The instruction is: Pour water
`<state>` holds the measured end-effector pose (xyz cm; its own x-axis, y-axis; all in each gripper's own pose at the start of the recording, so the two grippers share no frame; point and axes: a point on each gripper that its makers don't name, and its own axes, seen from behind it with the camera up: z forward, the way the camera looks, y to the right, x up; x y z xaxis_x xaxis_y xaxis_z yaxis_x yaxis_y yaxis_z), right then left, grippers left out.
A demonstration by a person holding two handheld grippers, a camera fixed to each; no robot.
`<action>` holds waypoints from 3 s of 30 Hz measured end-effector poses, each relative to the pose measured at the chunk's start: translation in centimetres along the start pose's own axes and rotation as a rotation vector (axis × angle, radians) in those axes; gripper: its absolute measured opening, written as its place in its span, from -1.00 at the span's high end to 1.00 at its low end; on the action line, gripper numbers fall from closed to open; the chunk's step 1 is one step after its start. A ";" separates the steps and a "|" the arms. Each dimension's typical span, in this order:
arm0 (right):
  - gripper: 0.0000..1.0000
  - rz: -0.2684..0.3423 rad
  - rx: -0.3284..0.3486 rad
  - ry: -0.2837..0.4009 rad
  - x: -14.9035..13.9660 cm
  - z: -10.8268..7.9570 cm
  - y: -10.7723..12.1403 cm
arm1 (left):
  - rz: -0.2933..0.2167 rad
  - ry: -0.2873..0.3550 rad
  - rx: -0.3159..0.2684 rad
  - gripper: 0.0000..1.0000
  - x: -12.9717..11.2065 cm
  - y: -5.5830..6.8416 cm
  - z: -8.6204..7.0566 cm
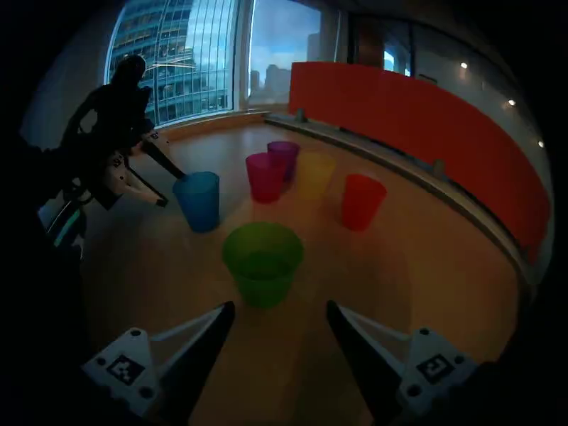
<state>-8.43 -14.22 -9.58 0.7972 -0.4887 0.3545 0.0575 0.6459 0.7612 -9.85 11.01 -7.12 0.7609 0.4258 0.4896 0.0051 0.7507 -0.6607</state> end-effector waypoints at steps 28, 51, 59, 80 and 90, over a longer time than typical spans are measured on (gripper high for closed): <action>-1.00 0.172 -0.265 0.233 2.7 -6.5 6.9 | -0.123 0.249 0.284 -0.81 1.9 -4.5 -4.1; -0.99 0.265 -0.608 0.496 6.8 -10.7 13.5 | -0.221 0.516 0.516 -0.82 5.2 -9.2 -8.6; -0.99 0.259 -0.707 0.562 7.5 -11.9 14.7 | -0.221 0.564 0.564 -0.81 5.9 -10.1 -9.1; -1.00 0.317 -0.791 0.653 9.2 -13.6 15.2 | -0.231 0.681 0.653 -0.81 8.6 -11.2 -10.8; -0.99 0.317 -0.810 0.668 9.8 -13.7 15.3 | -0.209 0.692 0.697 -0.82 8.3 -11.6 -10.2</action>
<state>8.47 -1.07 -1.91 0.9964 0.0260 -0.0809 -0.0246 0.9995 0.0183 3.01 0.69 -1.16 0.9992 0.0307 -0.0274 -0.0310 0.9995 -0.0105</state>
